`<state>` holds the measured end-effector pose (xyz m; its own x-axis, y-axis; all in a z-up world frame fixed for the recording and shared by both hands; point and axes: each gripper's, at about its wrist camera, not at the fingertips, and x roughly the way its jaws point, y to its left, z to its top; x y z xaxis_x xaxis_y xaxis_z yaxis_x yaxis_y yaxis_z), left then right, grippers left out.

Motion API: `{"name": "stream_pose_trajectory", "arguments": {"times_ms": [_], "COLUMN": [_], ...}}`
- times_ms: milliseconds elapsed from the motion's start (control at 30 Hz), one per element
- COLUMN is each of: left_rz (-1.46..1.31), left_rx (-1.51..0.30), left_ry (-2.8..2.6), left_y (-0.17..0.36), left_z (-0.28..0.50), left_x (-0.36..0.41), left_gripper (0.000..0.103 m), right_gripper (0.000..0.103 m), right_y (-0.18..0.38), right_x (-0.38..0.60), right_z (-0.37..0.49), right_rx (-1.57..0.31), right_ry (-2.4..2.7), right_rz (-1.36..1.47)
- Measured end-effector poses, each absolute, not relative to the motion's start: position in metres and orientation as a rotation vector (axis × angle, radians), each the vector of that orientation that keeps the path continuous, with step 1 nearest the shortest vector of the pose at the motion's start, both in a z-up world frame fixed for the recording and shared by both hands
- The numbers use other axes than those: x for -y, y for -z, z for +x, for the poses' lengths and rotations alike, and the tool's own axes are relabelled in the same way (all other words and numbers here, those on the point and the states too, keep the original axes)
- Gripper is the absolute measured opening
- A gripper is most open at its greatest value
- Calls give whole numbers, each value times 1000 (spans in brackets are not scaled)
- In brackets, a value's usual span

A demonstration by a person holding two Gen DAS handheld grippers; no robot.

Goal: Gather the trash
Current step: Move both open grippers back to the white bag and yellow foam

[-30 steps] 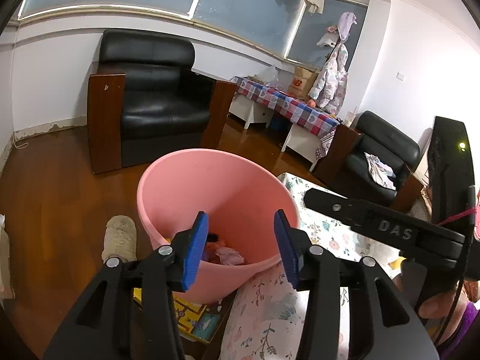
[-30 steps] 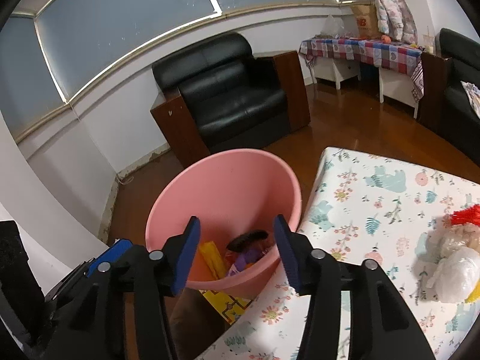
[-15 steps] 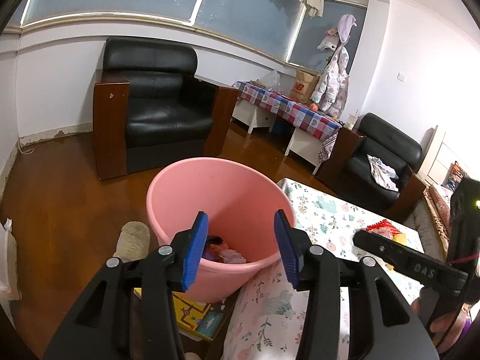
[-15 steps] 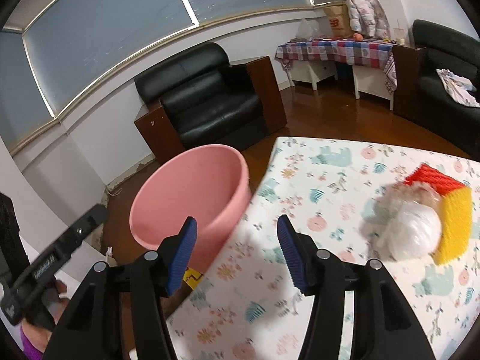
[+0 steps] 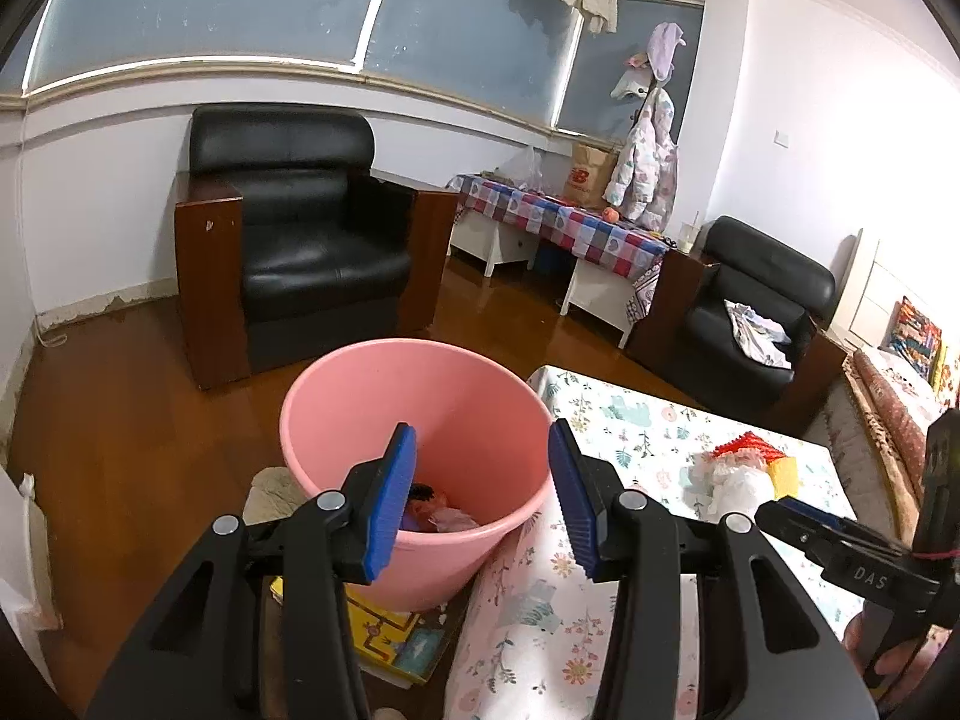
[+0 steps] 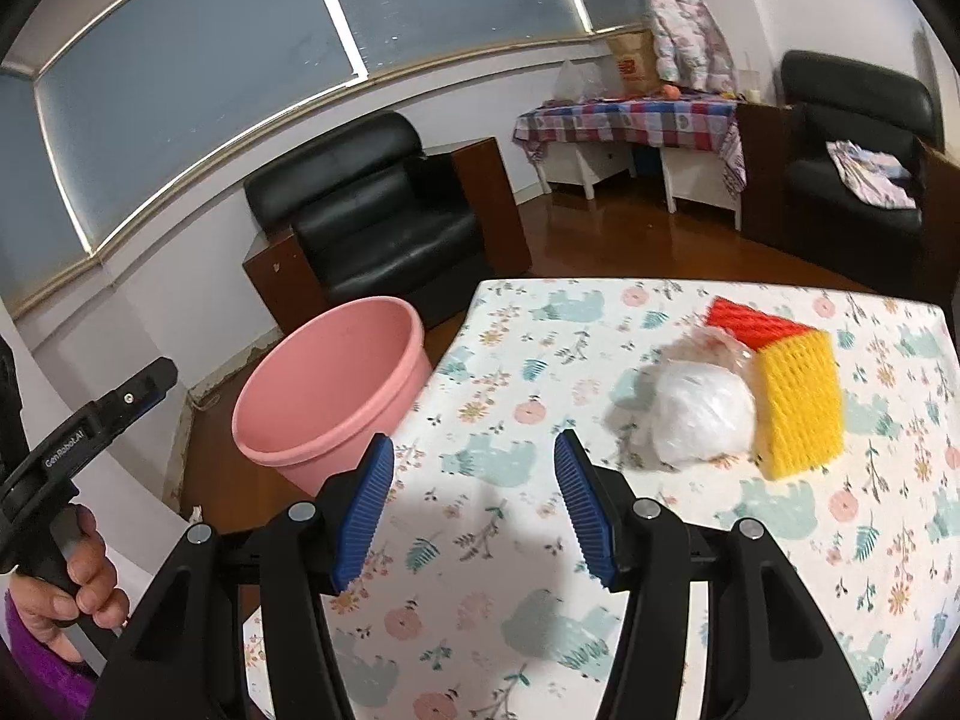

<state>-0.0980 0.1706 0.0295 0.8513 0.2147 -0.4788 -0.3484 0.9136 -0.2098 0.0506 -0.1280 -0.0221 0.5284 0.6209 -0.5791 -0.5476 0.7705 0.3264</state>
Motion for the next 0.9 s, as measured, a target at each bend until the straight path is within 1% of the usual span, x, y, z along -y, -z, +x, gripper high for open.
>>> {"name": "stream_pose_trajectory", "arguments": {"times_ms": [167,533,733,900], "left_rz": [-298,-250,-234,-244], "left_rx": [-494,-489,-509,-510], "left_ry": [-295,-277,-267,-255], "left_y": [-29,-38,-35,-36], "left_z": [-90,-81,-78,-74], "left_x": [-161,-138,-132,-135], "left_gripper": [46,46,46,46], "right_gripper": [55,55,55,55], "right_y": [22,23,32,25], "right_x": [144,176,192,189], "right_z": [57,60,66,64], "right_rx": [-744,-729,-766,-749], "right_ry": [-681,-643,-627,-649], "right_rz": [156,176,203,156]}}
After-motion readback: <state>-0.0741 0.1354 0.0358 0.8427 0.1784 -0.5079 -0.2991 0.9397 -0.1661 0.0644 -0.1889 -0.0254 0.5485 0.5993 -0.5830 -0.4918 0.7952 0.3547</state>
